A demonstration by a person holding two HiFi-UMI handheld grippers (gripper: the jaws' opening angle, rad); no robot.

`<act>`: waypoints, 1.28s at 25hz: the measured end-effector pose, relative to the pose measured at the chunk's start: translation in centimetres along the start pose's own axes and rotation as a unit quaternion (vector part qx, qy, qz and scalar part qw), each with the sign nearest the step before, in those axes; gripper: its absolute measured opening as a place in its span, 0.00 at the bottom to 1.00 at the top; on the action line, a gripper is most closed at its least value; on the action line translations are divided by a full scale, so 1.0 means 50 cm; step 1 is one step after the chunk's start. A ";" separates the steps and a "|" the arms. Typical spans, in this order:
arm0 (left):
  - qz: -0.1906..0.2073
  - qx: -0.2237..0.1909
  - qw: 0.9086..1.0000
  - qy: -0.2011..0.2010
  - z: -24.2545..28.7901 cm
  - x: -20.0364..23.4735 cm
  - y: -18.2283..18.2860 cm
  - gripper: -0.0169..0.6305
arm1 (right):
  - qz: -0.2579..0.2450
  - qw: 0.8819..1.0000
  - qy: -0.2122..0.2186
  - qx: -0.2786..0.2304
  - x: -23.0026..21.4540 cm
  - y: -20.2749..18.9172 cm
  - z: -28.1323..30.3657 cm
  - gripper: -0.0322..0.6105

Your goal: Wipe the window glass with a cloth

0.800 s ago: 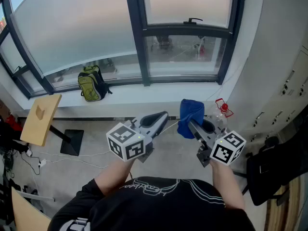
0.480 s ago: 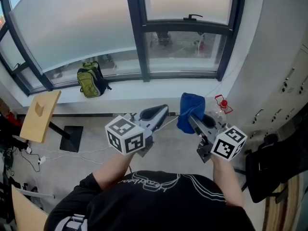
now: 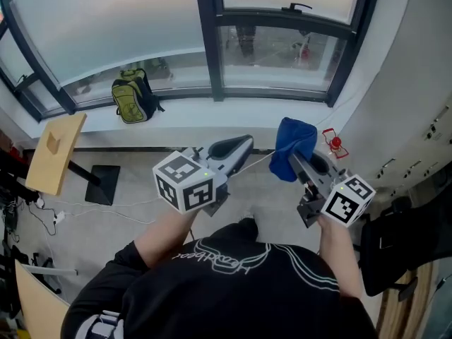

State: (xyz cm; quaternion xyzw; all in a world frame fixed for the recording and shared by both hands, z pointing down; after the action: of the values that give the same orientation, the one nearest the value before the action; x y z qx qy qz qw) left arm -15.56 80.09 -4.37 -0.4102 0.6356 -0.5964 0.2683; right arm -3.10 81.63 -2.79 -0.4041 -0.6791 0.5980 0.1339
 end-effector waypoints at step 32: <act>-0.051 0.034 0.991 0.120 0.592 1.354 -0.097 0.04 | -0.025 0.998 -0.020 0.050 -0.987 -0.171 1.144 0.16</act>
State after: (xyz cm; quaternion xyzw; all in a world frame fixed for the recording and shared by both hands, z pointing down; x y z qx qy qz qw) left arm -25.18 7.43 6.15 -0.3580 0.6206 -0.6756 0.1737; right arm -13.05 6.73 5.72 -0.3681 -0.6608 0.6354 0.1555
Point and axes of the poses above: the fingertips, and each gripper's own axes: z forward along the fingers, x to its left, y out of its top, the point moved 2 cm from there along -z, backward along the fingers, and after that the axes turned 9 degrees about -x, right-handed, at the moved point
